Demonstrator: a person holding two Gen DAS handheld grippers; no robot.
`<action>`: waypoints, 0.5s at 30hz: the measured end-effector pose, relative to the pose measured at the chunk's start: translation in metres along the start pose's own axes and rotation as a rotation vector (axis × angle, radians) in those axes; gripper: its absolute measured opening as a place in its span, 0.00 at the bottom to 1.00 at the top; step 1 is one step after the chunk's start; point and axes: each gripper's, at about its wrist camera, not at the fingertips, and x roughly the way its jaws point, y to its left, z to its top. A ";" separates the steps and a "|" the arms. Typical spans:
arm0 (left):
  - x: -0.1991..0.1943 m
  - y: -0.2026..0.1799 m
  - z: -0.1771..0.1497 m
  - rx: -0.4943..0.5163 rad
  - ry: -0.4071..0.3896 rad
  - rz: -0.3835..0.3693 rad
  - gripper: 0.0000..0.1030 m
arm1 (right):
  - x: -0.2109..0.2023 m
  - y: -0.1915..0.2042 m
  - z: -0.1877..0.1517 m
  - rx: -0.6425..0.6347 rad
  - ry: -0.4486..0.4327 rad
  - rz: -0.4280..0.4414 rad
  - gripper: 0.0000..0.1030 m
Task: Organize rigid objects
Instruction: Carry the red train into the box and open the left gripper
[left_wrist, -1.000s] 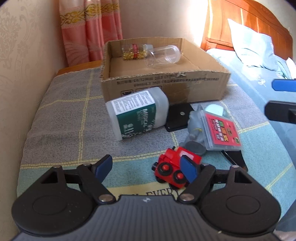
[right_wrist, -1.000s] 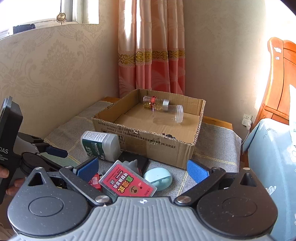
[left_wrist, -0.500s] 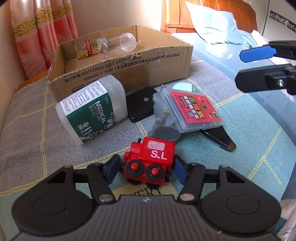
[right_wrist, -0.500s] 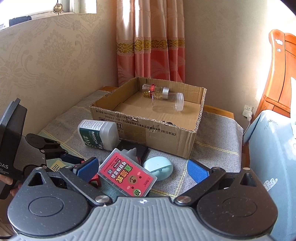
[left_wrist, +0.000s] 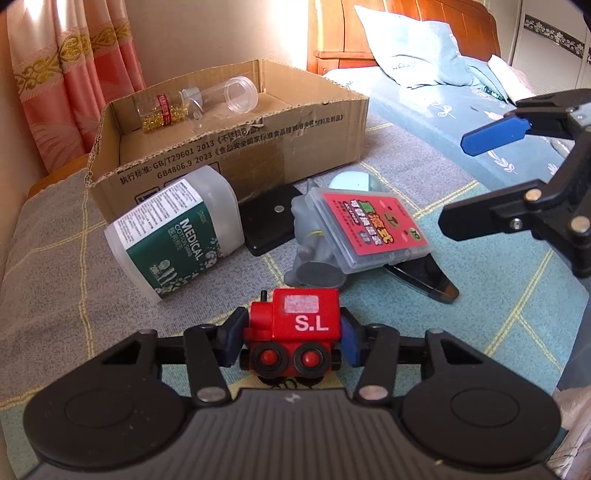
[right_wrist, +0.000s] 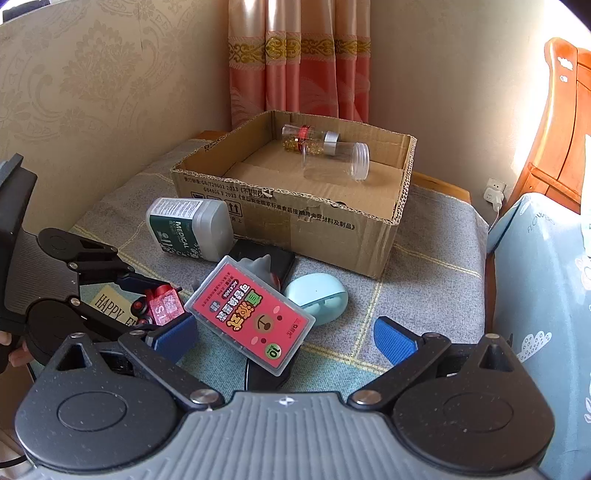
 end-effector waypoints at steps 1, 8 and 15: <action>0.000 0.000 0.000 0.002 0.004 0.000 0.49 | 0.001 0.000 0.000 0.000 0.003 -0.001 1.00; -0.009 0.003 0.004 -0.018 0.014 0.014 0.49 | 0.003 0.000 -0.002 0.001 0.012 -0.006 1.00; -0.045 0.018 0.051 -0.013 -0.072 0.058 0.49 | 0.007 -0.003 -0.005 0.021 0.023 0.010 1.00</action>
